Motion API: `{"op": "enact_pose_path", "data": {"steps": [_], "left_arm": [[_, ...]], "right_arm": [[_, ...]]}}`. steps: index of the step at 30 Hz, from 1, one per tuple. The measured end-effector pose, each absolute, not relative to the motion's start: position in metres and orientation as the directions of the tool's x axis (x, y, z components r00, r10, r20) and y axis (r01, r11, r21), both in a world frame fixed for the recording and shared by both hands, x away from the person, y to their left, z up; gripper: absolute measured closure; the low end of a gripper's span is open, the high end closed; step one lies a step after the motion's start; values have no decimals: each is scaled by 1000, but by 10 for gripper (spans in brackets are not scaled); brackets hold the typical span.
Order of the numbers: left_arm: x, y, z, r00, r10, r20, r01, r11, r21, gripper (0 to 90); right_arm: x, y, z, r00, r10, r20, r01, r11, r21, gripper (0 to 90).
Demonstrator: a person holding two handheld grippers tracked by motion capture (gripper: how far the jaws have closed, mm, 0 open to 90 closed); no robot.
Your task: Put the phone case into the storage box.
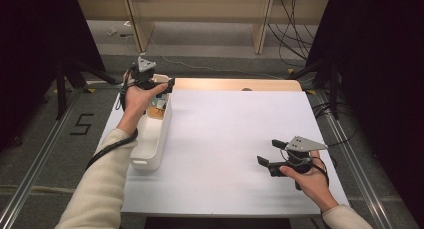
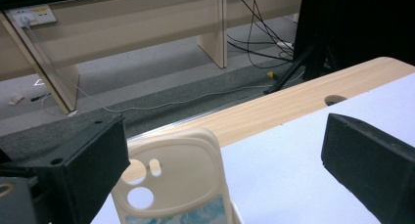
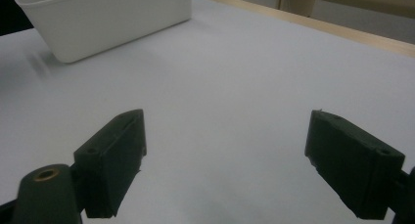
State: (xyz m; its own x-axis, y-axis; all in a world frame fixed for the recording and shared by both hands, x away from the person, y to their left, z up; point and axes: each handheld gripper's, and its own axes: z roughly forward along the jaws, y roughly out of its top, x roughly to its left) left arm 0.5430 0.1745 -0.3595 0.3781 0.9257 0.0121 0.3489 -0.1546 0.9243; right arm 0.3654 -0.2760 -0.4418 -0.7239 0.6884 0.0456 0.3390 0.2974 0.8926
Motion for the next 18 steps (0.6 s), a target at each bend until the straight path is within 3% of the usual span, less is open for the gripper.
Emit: {"op": "enact_pose_path", "data": {"steps": [18], "left_arm": [[515, 172, -358, 443, 896, 8, 326, -170, 930, 39]], "right_arm": [[365, -275, -442, -723, 689, 47, 340, 296, 893, 162]]}}
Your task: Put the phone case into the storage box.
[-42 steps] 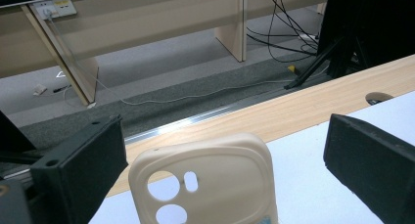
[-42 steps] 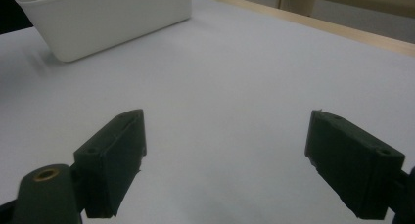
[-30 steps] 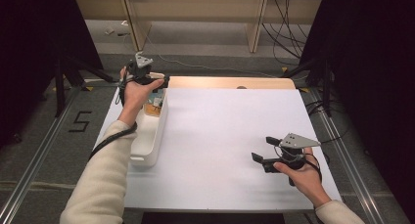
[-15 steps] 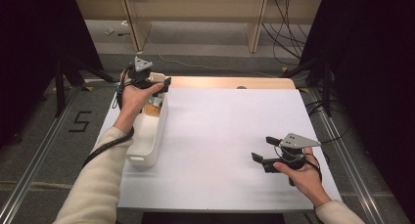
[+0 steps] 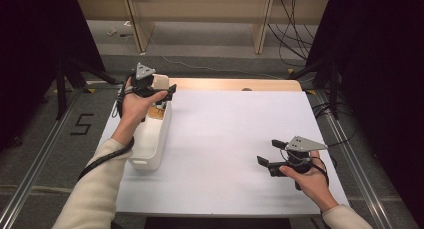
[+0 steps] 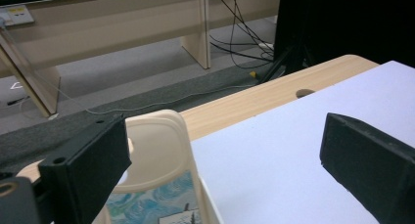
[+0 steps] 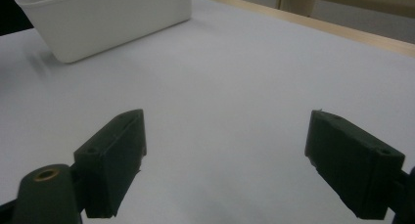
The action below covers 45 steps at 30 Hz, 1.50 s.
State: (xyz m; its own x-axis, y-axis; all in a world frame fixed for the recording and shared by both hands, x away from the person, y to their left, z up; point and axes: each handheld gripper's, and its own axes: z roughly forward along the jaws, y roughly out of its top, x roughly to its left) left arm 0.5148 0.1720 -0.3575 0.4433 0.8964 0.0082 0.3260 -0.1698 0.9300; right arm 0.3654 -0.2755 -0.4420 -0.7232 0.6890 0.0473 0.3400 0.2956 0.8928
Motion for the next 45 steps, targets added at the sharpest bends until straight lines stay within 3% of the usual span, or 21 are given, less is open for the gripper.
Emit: {"op": "enact_pose_path", "data": {"steps": [45], "left_arm": [[463, 147, -367, 566, 824, 2, 288, -200, 937, 59]], "right_arm": [[365, -276, -441, -722, 690, 42, 338, 299, 892, 162]]}}
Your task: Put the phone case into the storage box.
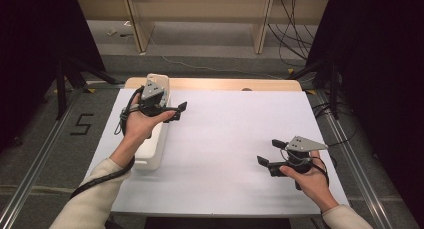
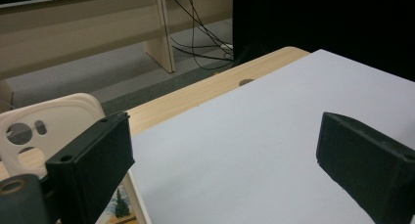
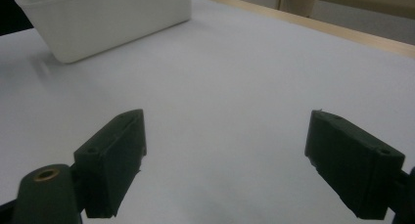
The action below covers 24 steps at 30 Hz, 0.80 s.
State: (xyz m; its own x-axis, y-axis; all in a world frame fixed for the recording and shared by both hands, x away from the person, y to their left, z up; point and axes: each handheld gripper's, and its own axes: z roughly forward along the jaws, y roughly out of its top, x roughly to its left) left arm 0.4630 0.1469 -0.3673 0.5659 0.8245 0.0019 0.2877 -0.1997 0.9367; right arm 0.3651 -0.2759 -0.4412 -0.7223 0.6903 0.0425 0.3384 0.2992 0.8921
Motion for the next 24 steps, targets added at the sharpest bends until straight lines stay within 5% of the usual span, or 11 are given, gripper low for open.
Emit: {"op": "enact_pose_path", "data": {"steps": [24], "left_arm": [[436, 133, -372, 631, 776, -10, 272, -209, 939, 63]], "right_arm": [[365, -276, -441, -724, 689, 42, 337, 300, 893, 161]]}}
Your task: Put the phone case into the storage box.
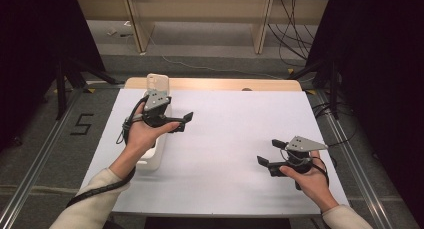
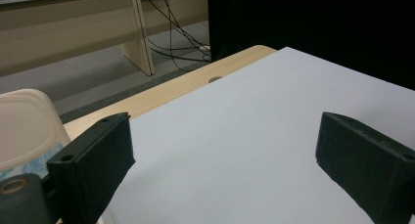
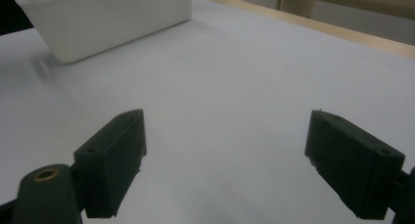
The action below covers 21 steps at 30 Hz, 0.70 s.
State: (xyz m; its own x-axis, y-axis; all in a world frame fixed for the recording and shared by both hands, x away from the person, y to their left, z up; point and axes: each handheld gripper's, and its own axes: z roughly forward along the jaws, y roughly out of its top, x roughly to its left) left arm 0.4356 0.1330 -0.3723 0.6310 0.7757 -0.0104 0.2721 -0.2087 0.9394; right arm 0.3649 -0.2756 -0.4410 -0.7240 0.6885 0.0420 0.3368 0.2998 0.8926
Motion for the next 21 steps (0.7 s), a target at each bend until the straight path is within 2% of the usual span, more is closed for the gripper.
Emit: {"op": "enact_pose_path", "data": {"steps": [21], "left_arm": [[419, 127, -378, 668, 744, -16, 264, -216, 940, 67]], "right_arm": [[365, -275, -441, -725, 688, 42, 337, 301, 892, 162]]}}
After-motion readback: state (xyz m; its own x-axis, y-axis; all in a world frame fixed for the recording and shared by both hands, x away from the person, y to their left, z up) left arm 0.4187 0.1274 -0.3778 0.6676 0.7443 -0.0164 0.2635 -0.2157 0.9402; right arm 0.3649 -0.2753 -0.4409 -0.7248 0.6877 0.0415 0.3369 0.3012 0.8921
